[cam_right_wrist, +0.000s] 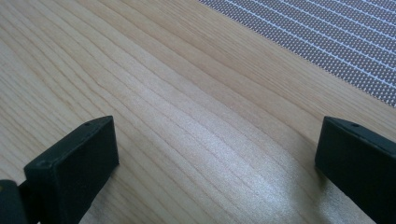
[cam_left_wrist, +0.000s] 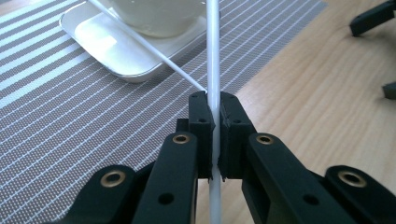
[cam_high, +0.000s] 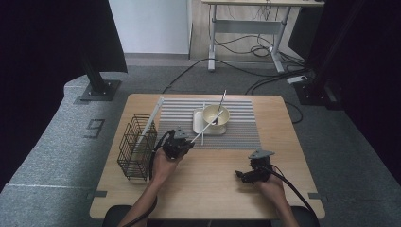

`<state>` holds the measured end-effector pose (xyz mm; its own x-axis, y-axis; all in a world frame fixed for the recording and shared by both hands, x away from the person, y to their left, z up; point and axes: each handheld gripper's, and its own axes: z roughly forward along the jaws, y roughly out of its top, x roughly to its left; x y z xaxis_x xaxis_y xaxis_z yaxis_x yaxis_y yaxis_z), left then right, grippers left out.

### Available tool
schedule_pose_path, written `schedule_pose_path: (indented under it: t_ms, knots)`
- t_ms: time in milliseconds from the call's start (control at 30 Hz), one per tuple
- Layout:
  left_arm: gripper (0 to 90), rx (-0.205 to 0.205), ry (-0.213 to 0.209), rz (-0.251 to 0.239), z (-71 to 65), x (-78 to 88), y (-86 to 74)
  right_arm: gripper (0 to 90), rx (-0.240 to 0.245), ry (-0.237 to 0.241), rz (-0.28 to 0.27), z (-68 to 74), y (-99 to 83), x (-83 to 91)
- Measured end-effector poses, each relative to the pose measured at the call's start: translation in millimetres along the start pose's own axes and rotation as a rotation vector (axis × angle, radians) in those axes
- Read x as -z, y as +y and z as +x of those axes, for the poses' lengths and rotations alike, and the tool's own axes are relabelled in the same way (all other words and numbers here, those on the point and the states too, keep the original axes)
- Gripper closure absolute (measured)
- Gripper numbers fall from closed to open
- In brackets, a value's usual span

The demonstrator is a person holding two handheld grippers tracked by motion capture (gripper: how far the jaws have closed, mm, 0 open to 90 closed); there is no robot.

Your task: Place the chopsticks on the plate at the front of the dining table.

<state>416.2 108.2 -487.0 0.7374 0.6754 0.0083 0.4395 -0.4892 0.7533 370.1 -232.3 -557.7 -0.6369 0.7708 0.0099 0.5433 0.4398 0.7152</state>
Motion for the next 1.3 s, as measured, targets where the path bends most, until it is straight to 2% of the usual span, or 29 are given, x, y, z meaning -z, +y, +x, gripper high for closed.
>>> schedule_pose_path:
  t_ms: [567,867,1067,1300]
  knots:
    - [85.3,0.066,0.035,0.044,26.7,-18.7,12.1,0.0,0.000,0.000,0.000,0.0,0.0,0.0]
    - [85.3,0.066,0.062,0.092,39.2,-32.0,19.8,0.0,0.000,0.000,0.000,0.0,0.0,0.0]
    - [85.3,0.075,0.078,0.104,48.0,-39.5,25.8,0.0,0.002,0.000,-0.001,-0.2,0.0,-0.1]
    - [85.3,0.098,0.119,0.114,59.2,-48.5,33.5,0.0,0.001,0.000,0.000,-0.1,0.0,0.0]
